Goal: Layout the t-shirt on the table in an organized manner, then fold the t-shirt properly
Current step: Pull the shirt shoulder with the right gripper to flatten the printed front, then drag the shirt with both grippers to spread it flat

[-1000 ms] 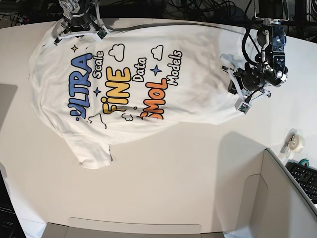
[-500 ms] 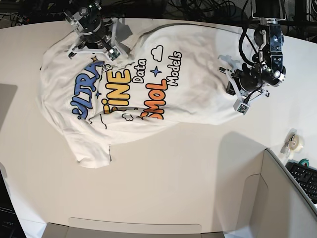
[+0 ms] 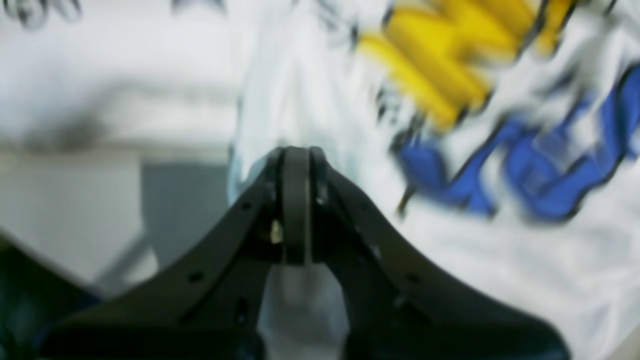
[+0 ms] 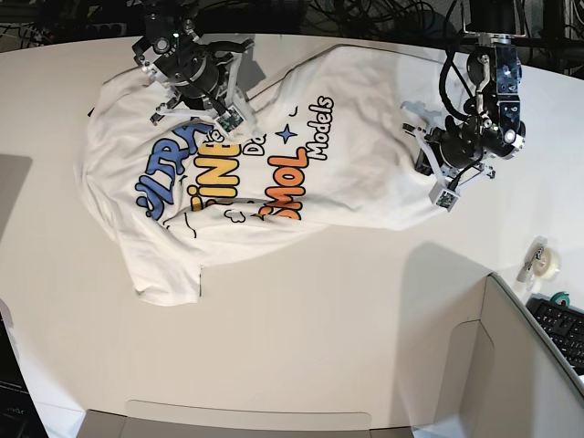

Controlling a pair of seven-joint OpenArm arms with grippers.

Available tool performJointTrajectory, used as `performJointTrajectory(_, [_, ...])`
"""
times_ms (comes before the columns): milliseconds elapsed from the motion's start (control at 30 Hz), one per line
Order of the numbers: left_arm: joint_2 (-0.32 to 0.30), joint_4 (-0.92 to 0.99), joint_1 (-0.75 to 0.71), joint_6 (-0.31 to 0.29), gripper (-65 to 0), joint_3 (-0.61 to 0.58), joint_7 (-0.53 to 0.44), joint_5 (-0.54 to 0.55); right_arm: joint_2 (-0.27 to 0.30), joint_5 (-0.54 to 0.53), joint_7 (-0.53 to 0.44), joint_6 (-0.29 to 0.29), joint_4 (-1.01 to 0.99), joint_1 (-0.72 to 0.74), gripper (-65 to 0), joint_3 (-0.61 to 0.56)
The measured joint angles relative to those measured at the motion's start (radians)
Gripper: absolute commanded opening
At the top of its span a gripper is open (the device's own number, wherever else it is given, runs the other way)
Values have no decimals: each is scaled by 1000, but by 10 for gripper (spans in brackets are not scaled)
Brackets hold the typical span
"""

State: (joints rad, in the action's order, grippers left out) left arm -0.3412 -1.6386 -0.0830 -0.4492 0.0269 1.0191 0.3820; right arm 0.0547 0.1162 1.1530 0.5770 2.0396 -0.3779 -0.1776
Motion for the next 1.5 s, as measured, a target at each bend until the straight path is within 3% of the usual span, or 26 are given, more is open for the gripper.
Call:
performJointTrajectory(333, [0, 0, 0, 0, -650, 0, 0, 3, 196, -10, -51, -4, 26, -96, -637, 2])
performJointTrajectory(667, [1, 0, 3, 0, -650, 0, 2, 3, 269, 39, -124, -39, 56, -238, -640, -26])
performJointTrajectory(833, [0, 37, 10, -1, -650, 0, -6, 19, 277, 68, -248, -70, 57, -322, -640, -29])
performJointTrajectory(1100, [0, 93, 21, -8, -650, 4, -76, 44, 283, 26, -483, -293, 31, -436, -650, -32])
performJointTrajectory(1233, [0, 94, 20, -8, -650, 4, -79, 44, 296, 7, -517, -396, 24, -444, -650, -43])
performJointTrajectory(1333, [0, 95, 20, -8, -650, 4, -79, 44, 327, -11, -526, -424, 19, -427, -650, -45])
performJointTrajectory(1500, [0, 97, 20, -8, -650, 4, -79, 45, 323, -5, -510, -435, 12, -388, -650, -3])
